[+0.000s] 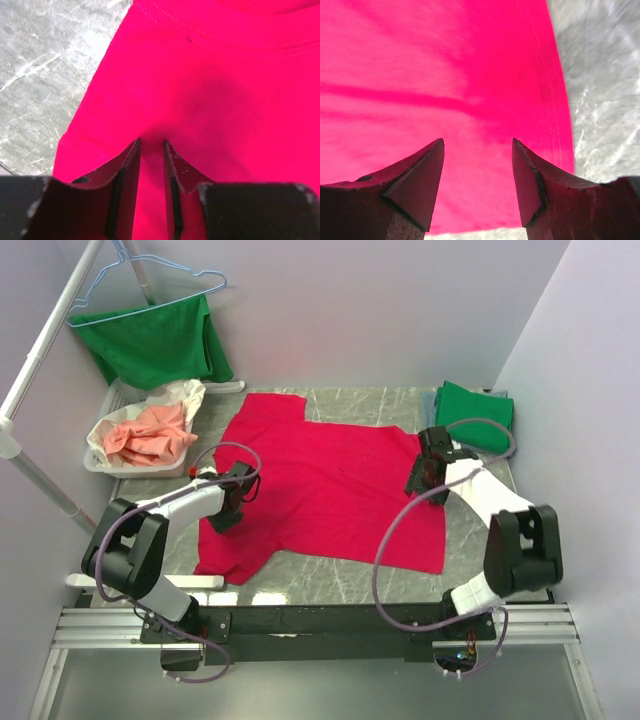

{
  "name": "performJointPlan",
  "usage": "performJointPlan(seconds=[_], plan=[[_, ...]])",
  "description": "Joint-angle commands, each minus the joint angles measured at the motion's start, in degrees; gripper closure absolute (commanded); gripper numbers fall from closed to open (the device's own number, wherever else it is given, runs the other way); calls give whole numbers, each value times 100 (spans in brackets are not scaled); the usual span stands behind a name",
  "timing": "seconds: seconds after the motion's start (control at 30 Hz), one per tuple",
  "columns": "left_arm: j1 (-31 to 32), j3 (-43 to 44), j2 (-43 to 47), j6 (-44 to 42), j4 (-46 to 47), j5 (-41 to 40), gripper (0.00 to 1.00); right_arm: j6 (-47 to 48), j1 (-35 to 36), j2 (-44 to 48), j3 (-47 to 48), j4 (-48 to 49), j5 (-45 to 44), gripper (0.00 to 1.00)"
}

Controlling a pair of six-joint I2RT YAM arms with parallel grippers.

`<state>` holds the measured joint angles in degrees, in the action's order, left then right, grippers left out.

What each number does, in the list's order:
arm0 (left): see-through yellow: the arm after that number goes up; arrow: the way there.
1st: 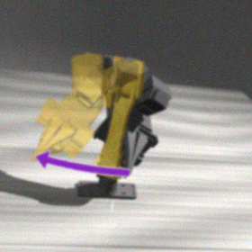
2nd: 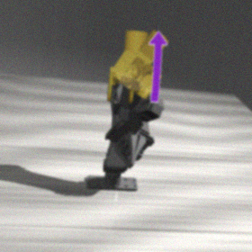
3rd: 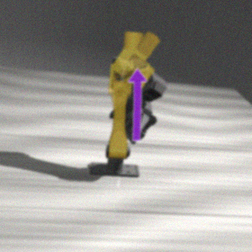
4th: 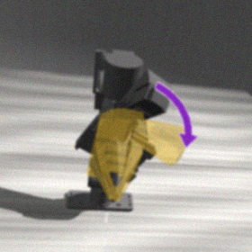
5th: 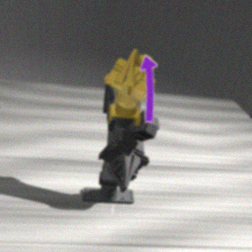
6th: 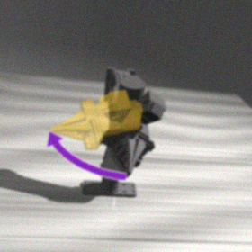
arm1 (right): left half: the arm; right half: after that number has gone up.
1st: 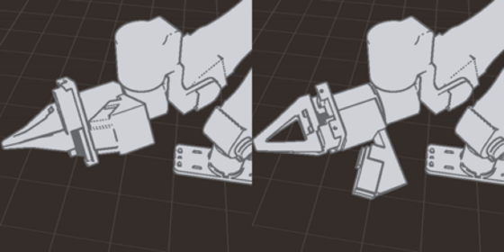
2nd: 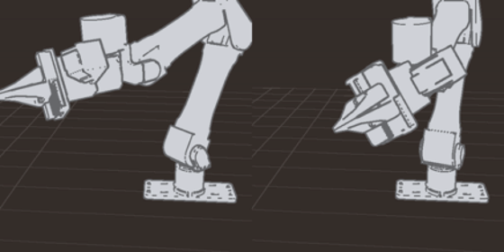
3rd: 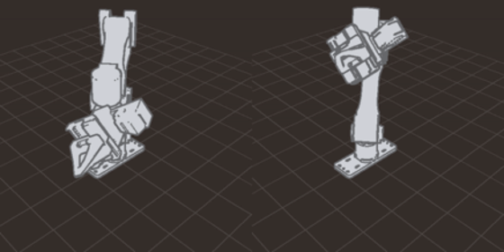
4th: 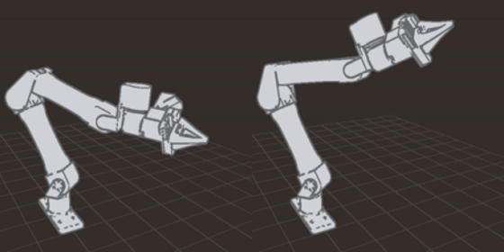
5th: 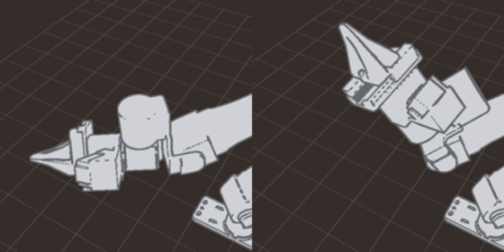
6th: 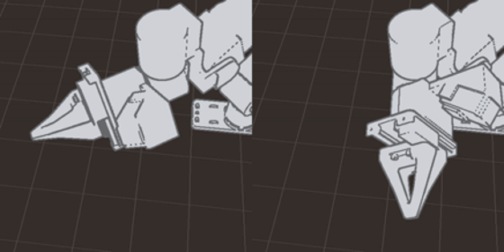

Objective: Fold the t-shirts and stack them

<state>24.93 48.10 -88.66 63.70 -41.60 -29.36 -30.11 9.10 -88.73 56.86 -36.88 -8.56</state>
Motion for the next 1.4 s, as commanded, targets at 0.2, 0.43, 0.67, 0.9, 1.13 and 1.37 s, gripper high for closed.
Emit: performJointPlan(seconds=[0.2,0.43,0.67,0.9,1.13,1.37], plan=[[-32,577,386,-587,390,116,66,-39,724,717,466,-12,135,36],[-32,1175,-799,-614,435,1,67,-205,1330,-126,616,287,179,35],[-32,552,-916,-350,636,89,68,-434,1796,-162,1,734,380,35],[-23,209,-916,-174,592,106,69,-654,2086,-311,-579,1078,574,36],[-32,7,-469,81,373,194,69,-839,2341,-285,-922,1035,654,37],[-23,-379,-20,248,232,256,68,-1023,2508,-110,-1212,946,610,37]])
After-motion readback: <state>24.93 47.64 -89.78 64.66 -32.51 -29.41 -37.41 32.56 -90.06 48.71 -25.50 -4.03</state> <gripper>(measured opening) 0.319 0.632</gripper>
